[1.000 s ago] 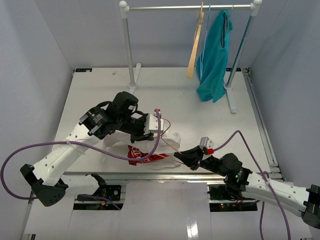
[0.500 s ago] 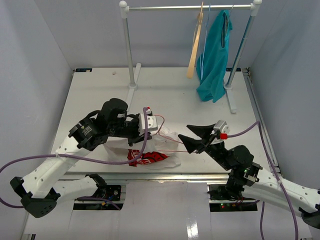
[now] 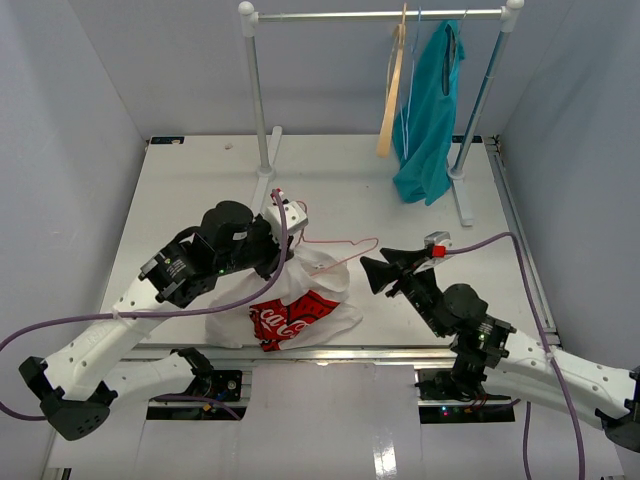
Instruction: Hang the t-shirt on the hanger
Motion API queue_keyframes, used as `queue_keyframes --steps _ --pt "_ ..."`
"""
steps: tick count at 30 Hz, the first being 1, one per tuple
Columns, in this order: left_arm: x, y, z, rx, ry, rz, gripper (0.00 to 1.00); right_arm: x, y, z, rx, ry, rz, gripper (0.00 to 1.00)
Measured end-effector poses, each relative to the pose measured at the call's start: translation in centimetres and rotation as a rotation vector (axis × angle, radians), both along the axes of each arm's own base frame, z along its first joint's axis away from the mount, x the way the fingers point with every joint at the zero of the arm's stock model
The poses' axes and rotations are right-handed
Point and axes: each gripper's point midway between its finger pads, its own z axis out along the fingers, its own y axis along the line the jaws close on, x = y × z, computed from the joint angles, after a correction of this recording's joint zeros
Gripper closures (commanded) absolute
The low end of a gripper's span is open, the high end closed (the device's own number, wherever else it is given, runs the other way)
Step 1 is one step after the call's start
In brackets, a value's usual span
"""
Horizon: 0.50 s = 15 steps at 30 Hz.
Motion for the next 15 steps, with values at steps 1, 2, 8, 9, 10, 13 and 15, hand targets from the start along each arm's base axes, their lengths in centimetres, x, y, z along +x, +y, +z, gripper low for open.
queue_keyframes --steps 1,2,8,9,10,13,15 --pt "0.3 0.2 -0.3 0.000 0.005 0.030 1.00 0.2 0.3 -0.6 -0.009 0.018 -0.003 0.43" --pt "0.6 0.3 -0.5 -0.003 0.011 0.056 1.00 0.3 0.6 -1.0 -0.010 0.031 -0.005 0.44" --pt "1.5 0.5 -1.2 -0.041 0.041 0.165 1.00 1.0 2.1 -3.6 -0.033 0.106 -0.017 0.48" --pt "1.6 0.5 -1.4 -0.043 0.048 0.176 1.00 1.1 2.2 -3.9 -0.037 0.116 -0.019 0.49" --pt "1.6 0.6 -1.7 -0.044 0.054 0.187 1.00 1.2 2.3 -4.2 -0.041 0.125 -0.021 0.49" --pt "1.6 0.6 -2.1 -0.063 0.065 0.203 1.00 1.4 3.0 -5.3 -0.045 0.155 -0.023 0.49" --pt "1.4 0.6 -2.1 -0.079 0.071 0.208 1.00 1.6 3.6 -6.6 -0.068 0.182 -0.023 0.49"
